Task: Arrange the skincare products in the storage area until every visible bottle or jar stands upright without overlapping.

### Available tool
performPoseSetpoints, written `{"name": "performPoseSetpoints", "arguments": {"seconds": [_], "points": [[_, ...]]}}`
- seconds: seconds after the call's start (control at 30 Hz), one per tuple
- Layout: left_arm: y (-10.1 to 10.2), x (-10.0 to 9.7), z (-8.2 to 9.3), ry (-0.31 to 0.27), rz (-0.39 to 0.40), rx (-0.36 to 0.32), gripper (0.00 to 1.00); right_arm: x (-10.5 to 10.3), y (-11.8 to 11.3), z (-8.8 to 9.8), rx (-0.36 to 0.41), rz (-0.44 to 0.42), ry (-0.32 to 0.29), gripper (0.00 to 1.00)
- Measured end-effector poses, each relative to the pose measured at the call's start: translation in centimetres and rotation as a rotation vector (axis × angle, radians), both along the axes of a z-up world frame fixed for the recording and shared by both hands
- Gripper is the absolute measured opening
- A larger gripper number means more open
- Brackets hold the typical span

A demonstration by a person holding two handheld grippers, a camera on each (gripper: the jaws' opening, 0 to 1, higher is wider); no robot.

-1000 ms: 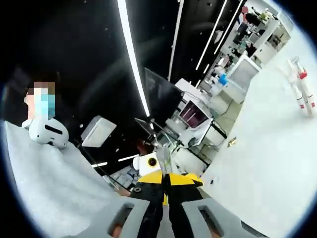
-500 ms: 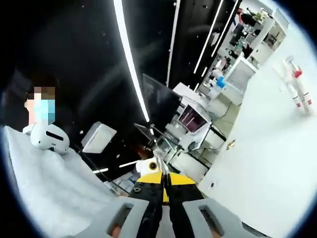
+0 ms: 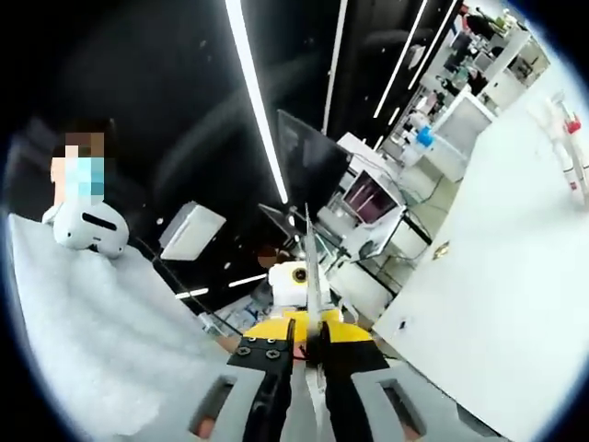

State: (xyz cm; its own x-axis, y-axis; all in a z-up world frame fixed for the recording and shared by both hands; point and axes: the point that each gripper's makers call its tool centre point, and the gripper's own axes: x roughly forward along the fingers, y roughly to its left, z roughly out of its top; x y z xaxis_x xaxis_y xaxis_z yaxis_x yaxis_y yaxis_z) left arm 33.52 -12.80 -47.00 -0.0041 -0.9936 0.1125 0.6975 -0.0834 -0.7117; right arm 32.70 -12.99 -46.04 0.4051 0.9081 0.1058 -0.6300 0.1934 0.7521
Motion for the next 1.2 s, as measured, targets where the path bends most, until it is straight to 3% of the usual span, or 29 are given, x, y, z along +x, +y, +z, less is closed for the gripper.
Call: {"name": "performPoseSetpoints", "arguments": {"seconds": [0.23,0.3,0.47,0.67,0.83,0.97,1.07,1.13,1.2], "points": [[-0.2,-0.1,0.1,0.080,-0.024,-0.020,0.00,0.0,-0.5,-0.8,0.007,0.010,0.045,0.00],[-0.2,-0.6,0.5,0.132,-0.057,-0.044,0.00,-0.4,-0.5,-0.5,0.041,0.026,0.066,0.00],[-0.2,-0.2,0.4,0.101,-0.037,-0.047,0.00,-0.2,-0.7,-0.7,0.048,0.013,0.080,0.00],[0.9,1.6,1.4,0.181,0.025,-0.134,0.00,0.2,-1.7,-0.6,0.072,-0.014,0.094,0.00],[1.0,1.7,1.8,0.175,0.040,-0.149,0.00,0.3,-1.8,-0.3,0.097,-0.017,0.096,0.00],[0.7,1.8,1.7,0.094,0.079,-0.137,0.00,0.5,-2.1,-0.4,0.108,-0.029,0.104,0.00],[0.6,1.9,1.7,0.095,0.077,-0.138,0.00,0.6,-2.2,-0.3,0.114,-0.034,0.106,0.00],[0.5,1.7,1.0,0.148,0.052,-0.103,0.01,0.7,-2.3,-0.4,0.110,-0.041,0.110,0.00],[0.4,1.6,0.8,0.141,0.044,-0.098,0.02,0.8,-2.4,-0.5,0.111,-0.044,0.112,0.00]]}}
